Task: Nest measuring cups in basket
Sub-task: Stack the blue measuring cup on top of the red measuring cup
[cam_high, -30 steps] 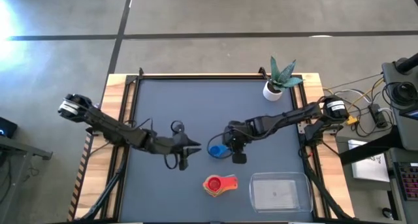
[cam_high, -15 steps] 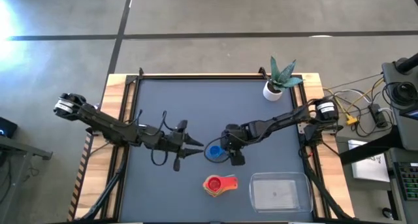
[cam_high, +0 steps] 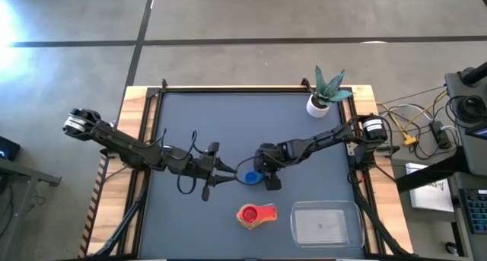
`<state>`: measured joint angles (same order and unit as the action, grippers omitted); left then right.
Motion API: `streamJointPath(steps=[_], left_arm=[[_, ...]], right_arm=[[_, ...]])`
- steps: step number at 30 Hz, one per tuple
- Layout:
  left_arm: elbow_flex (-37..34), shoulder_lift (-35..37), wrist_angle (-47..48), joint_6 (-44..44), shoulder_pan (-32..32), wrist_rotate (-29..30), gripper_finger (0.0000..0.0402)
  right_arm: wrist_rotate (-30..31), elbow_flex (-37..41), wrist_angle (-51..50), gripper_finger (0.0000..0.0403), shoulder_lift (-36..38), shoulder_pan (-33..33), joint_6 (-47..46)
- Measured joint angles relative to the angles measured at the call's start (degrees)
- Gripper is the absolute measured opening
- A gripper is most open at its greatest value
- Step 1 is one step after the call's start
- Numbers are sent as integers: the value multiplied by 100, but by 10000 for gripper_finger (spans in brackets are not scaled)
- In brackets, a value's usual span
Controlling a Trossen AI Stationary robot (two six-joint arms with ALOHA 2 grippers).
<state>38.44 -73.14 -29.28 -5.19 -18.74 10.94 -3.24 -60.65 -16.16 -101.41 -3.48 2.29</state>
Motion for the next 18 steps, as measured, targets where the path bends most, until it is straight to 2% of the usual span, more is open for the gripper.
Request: streamJointPath(steps=[7, 18], left_arm=[[-7, 0, 11, -1, 0, 0, 76], [-11, -4, 19, -7, 0, 0, 76]], right_arm=[[14, -64, 44, 281, 193, 45, 120], [-258, -102, 210, 274, -234, 109, 193]])
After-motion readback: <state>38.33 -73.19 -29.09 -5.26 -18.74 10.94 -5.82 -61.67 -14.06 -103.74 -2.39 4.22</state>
